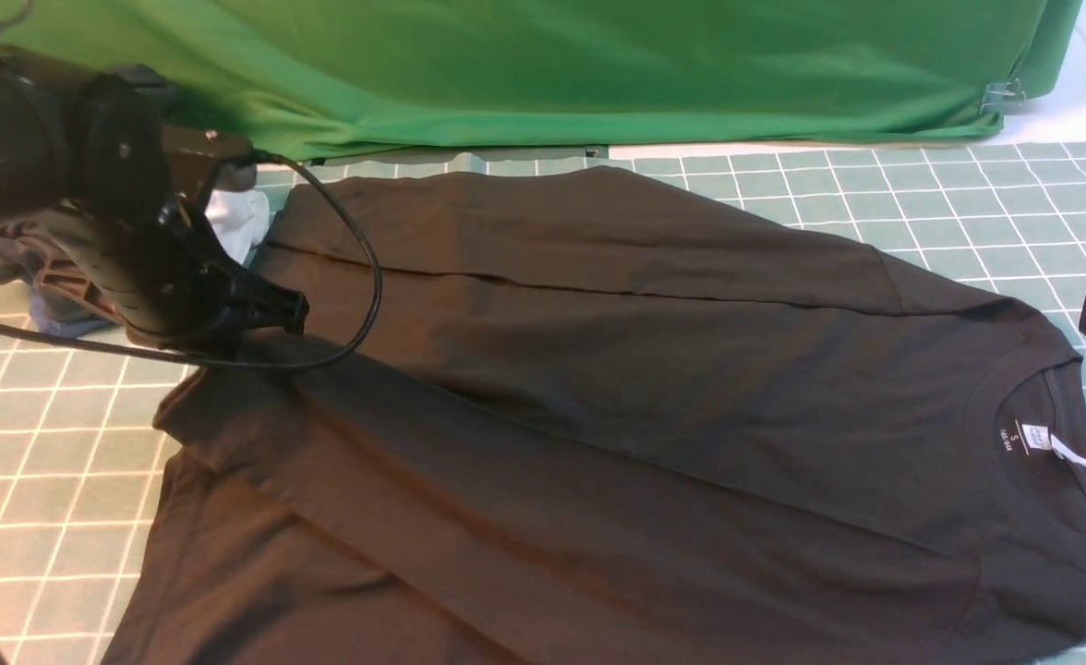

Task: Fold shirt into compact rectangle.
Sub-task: 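Fold the left side of the black T-shirt inward over its body, then grab the top left corner of the dark shirt with the left gripper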

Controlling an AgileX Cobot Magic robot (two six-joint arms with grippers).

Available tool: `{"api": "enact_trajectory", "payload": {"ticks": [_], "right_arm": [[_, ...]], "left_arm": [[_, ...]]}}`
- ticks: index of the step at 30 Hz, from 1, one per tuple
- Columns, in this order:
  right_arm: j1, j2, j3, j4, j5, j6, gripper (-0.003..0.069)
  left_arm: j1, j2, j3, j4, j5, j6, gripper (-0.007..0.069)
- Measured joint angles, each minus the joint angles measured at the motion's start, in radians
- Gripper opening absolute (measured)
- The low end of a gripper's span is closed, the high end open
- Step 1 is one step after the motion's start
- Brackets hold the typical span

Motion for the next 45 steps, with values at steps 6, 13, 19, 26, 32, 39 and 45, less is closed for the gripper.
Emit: {"api": "enact_trajectory", "payload": {"ticks": [6,13,19,26,32,39,45], "right_arm": [[0.0,0.053,-0.041,0.002,0.158,0.023,0.0109],[0.0,0.218,-0.169,0.002,0.425,-0.051,0.0125],[0.0,0.394,-0.21,0.02,0.503,-0.212,0.0255],[0.103,0.632,-0.173,0.126,0.496,-0.429,0.0461],[0.236,0.758,-0.107,0.122,0.394,-0.479,0.0511],[0.313,0.89,-0.093,0.046,0.25,-0.481,0.0594],[0.314,0.977,-0.093,-0.016,0.184,-0.481,0.0589]], "left_arm": [[0.0,0.018,-0.001,0.038,-0.053,-0.013,0.0171],[0.001,0.019,-0.087,0.073,0.08,-0.084,0.0356],[0.001,-0.045,-0.084,-0.078,0.204,-0.025,0.0185],[0.001,-0.326,0.193,-0.289,0.122,0.023,0.0006],[0.001,-0.476,0.387,-0.322,0.113,0.023,0.0001],[0.001,-0.583,0.489,-0.325,0.068,0.023,0.0001],[0.001,-0.595,0.489,-0.325,0.058,0.019,0.0001]]}}
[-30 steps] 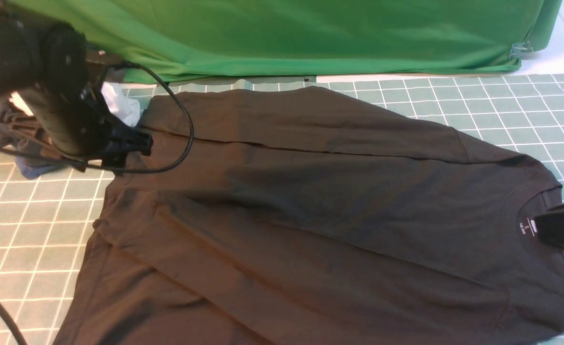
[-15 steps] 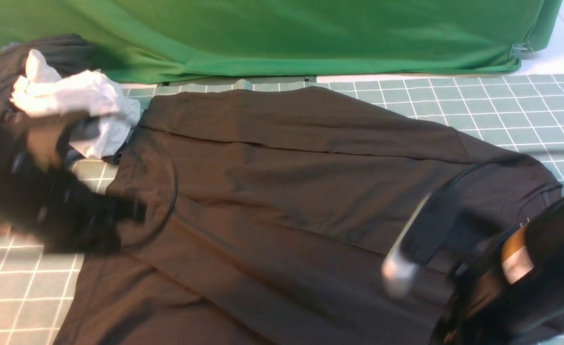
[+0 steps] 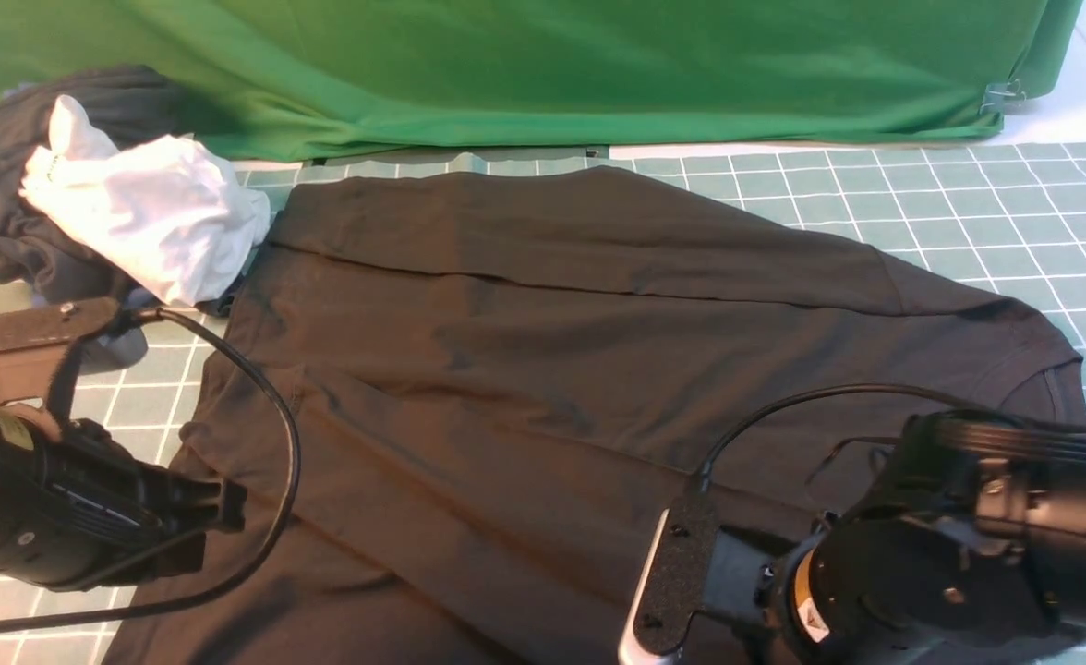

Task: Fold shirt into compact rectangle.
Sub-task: 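Grab the top left corner of the dark shirt with the left gripper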

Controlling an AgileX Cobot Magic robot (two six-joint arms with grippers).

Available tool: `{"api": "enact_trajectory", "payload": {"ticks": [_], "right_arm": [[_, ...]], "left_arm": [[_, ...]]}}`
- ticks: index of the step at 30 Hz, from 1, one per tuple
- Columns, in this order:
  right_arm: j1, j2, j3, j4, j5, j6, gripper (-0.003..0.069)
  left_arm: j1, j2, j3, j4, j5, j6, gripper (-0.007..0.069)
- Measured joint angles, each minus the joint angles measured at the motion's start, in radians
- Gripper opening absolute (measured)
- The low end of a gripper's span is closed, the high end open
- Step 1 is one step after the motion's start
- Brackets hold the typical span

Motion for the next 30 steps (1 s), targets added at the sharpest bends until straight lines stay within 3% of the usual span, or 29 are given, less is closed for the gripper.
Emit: {"api": "enact_trajectory", "payload": {"ticks": [3,7,9,11,13,22,30], "right_arm": [[0.0,0.033,0.0,-0.027,-0.01,0.0,0.0564],[0.0,0.045,0.0,-0.038,-0.01,0.0,0.0424],[0.0,0.045,0.0,-0.038,-0.006,0.0,0.0252],[0.0,0.045,0.0,-0.038,0.008,0.0,0.0125],[0.0,0.045,0.0,-0.038,0.024,0.0,0.0062],[0.0,0.001,0.004,0.006,0.147,0.002,0.0034],[0.0,-0.115,0.134,0.091,0.165,0.002,0.0034]], "left_arm": [[0.0,0.0,0.0,0.0,-0.012,0.0,0.0003],[0.0,0.0,0.0,0.0,-0.015,0.0,0.0006],[0.0,0.0,0.0,0.0,-0.018,0.0,0.0006],[0.0,0.0,0.0,0.0,-0.019,0.0,0.0007],[0.0,0.0,0.0,0.0,-0.019,0.0,0.0007],[0.0,-0.001,0.0,-0.001,-0.018,0.0,0.0007],[0.0,-0.001,0.0,-0.004,0.007,-0.001,0.0007]]}}
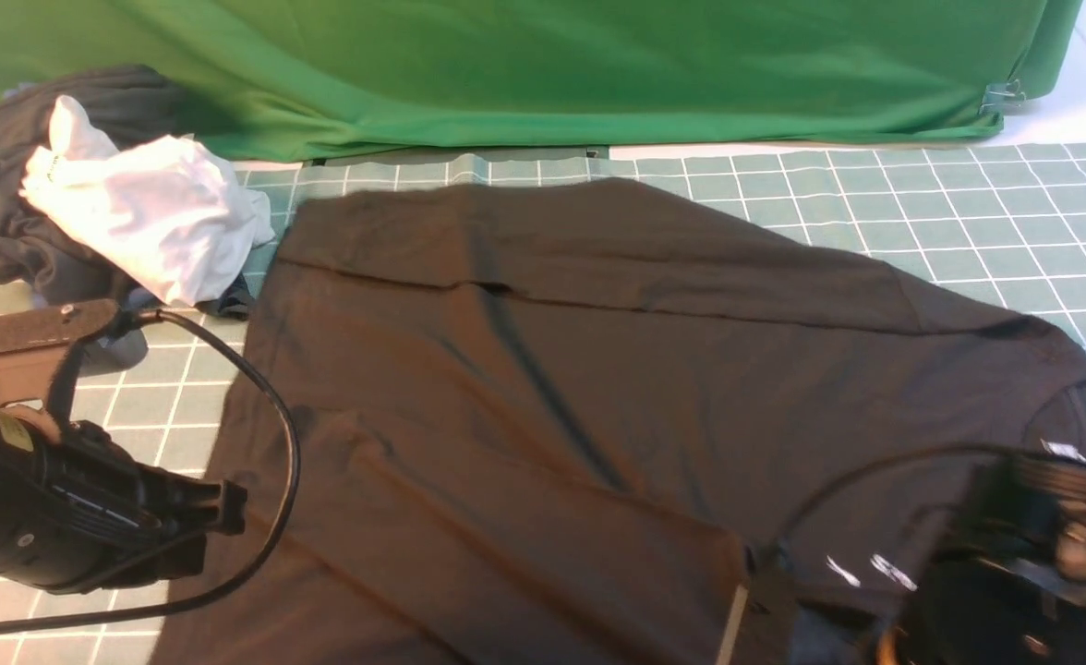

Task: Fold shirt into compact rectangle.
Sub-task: 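Grab the top left corner of the dark shirt with the left gripper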

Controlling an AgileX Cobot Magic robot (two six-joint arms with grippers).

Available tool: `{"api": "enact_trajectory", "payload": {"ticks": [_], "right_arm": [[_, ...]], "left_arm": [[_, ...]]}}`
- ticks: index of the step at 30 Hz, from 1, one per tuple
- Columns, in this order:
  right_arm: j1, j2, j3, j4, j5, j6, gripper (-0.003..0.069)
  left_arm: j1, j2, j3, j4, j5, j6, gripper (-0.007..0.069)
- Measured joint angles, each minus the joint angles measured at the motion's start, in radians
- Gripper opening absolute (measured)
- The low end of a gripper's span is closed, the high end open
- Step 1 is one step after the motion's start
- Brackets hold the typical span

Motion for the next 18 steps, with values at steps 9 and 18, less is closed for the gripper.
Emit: {"api": "enact_trajectory", "payload": {"ticks": [9,18], "right_arm": [[0.0,-0.05,0.022,0.003,-0.025,0.033,0.0141],[0.0,-0.063,0.023,0.019,0.134,0.128,0.0596]], "left_arm": [[0.0,0.0,0.0,-0.009,-0.004,-0.005,0.0007],[0.0,0.077,-0.061,-0.008,-0.037,-0.055,0.0007]]}}
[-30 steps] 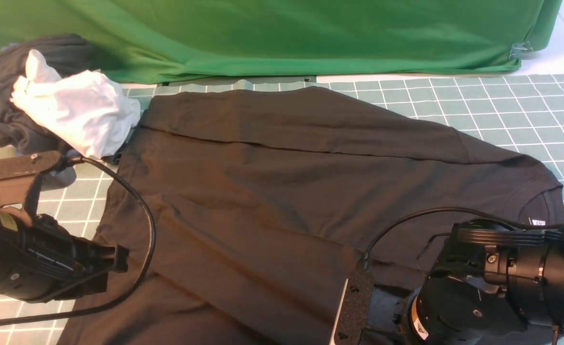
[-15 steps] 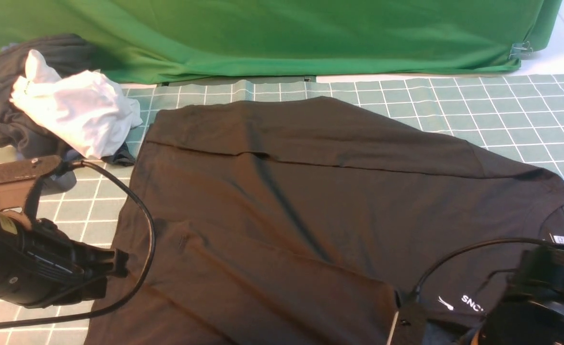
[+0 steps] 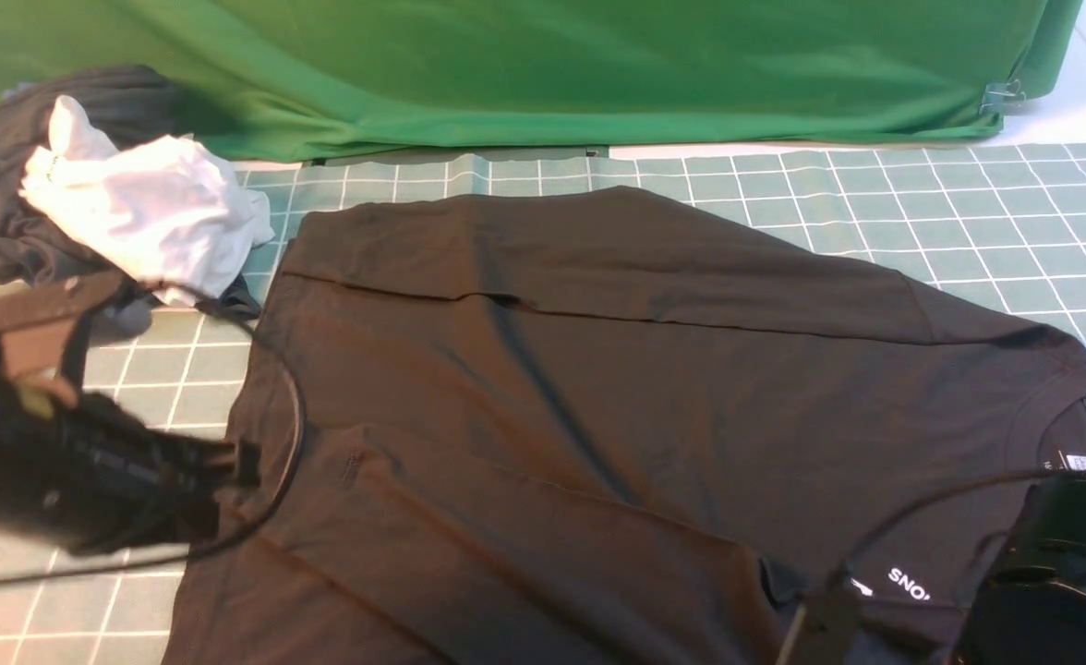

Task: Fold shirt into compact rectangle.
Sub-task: 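Grab the top left corner of the dark shirt with the left gripper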

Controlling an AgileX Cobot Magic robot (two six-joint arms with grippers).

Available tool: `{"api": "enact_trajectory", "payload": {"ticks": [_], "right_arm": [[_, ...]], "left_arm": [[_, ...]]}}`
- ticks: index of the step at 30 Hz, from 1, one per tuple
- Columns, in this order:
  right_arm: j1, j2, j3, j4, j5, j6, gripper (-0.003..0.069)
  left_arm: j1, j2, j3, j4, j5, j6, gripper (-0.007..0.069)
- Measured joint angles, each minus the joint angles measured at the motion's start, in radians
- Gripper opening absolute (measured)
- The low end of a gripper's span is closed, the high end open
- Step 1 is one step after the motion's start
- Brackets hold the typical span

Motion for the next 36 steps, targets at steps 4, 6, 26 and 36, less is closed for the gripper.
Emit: {"api": "enact_trajectory", "payload": {"ticks": [4,6,26,36], "right_arm": [[0.0,-0.082,-0.016,0.035,0.089,0.037,0.0521],[0.0,-0.156,-0.045,0.039,0.09,0.049,0.0422],[0.0,-0.412,-0.155,0.044,-0.056,0.118,0.0024],[0.0,-0.412,-0.155,0.044,-0.069,0.118,0.0024]], "left_arm": [[0.0,0.097,-0.132,0.017,0.005,0.0,0.0007],[0.0,0.145,-0.202,0.024,0.023,-0.007,0.0007],[0.036,0.902,-1.013,0.168,0.168,-0.26,0.0183],[0.135,1.096,-1.146,-0.027,0.197,-0.335,0.0493]]}}
